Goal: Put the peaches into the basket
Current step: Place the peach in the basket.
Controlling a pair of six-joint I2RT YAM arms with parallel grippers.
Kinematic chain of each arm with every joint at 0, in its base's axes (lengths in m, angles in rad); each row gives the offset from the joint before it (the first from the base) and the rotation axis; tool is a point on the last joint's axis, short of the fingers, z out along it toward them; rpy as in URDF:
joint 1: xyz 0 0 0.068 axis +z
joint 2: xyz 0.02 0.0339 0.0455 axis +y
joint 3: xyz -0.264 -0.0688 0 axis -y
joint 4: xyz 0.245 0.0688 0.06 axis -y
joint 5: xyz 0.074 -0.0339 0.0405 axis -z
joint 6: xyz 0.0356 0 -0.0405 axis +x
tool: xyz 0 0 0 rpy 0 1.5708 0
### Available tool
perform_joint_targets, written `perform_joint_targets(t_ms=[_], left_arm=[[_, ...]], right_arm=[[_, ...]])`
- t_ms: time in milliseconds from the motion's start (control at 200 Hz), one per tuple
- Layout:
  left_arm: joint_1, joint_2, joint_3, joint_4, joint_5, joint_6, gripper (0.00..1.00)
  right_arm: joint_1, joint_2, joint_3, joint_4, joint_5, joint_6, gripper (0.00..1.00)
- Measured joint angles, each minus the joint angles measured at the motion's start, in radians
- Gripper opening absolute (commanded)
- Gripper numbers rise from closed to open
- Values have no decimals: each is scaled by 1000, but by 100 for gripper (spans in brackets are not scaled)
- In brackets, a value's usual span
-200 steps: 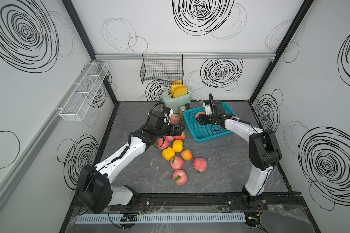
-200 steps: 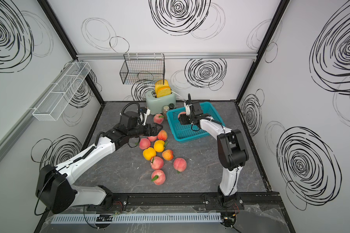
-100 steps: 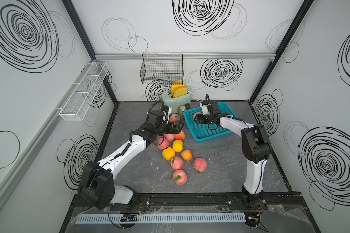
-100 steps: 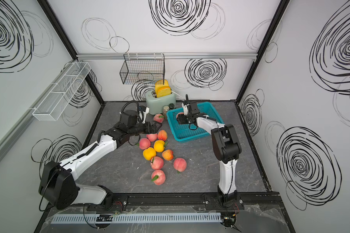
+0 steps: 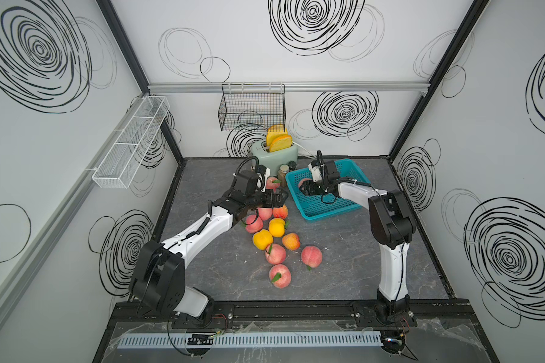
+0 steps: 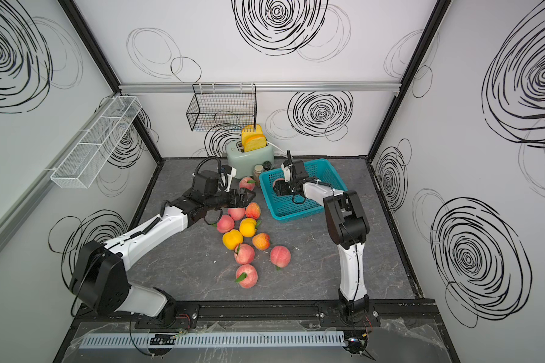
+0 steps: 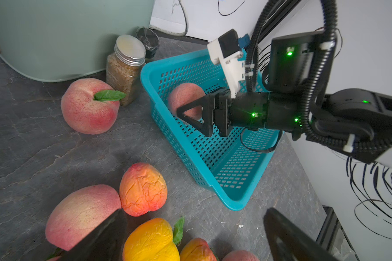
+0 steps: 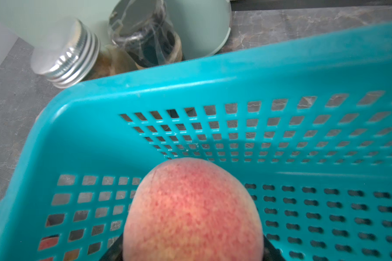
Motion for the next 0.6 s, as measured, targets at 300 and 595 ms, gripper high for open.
perform_joint_targets(t_ms=[300,595], left_arm=[[-9,12,0,2,0,-6,98],[-12,12,0,2,0,-6,98]], right_arm=[[10,31,22,0,-2,3,62],[19,56,44,-6,-1,2,69]])
